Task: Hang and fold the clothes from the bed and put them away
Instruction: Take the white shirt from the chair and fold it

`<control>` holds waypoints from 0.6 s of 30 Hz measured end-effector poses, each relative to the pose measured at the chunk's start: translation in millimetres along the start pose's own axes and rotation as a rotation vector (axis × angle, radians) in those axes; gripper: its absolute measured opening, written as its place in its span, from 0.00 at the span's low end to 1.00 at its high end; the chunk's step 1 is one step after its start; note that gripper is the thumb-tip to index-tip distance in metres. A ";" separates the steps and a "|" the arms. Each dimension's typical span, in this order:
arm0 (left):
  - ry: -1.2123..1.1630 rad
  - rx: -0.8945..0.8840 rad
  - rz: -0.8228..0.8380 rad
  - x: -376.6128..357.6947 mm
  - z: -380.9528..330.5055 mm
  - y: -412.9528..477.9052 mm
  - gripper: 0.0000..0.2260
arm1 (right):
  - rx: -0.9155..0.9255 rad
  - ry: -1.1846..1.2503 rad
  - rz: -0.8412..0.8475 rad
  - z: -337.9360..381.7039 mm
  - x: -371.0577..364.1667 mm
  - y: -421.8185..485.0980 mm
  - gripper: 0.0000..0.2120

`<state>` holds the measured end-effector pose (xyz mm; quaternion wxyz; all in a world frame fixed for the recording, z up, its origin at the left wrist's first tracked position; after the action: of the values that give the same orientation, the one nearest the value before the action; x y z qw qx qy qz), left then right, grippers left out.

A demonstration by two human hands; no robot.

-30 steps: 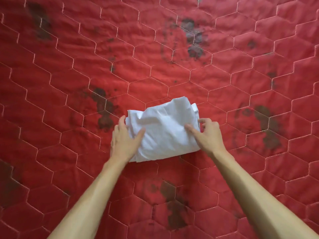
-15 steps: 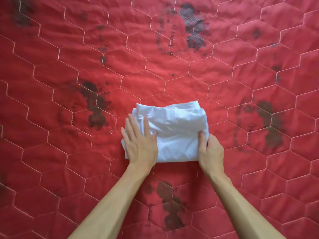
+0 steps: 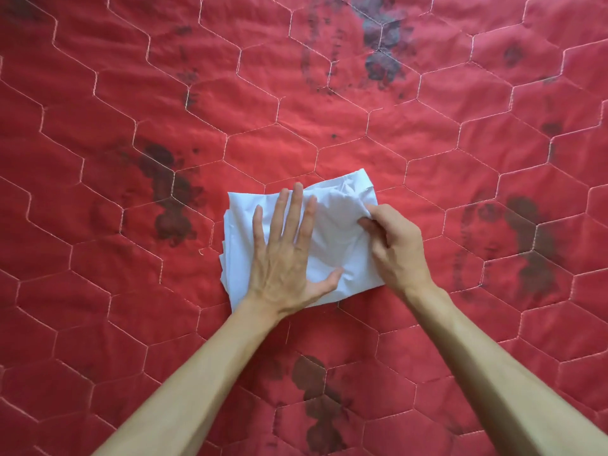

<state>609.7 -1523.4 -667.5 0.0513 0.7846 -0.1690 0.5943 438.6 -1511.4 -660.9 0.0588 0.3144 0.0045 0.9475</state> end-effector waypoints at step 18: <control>-0.219 0.272 0.556 23.8 66.0 41.9 0.20 | -0.483 0.316 0.104 -3.3 -0.6 15.3 0.08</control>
<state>662.1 -1586.2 -669.0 -0.2366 0.7671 -0.3006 0.5149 435.4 -1526.6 -663.2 0.0821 0.1398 -0.2283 0.9600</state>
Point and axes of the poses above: each hand's wrist, its own y-axis towards the middle knuckle, its own x-axis out of the back of the hand, z = x × y, the point moved 8 cm from there along y, towards the middle knuckle, and after that the axes turned 10 degrees about x, right-handed, at the moved point
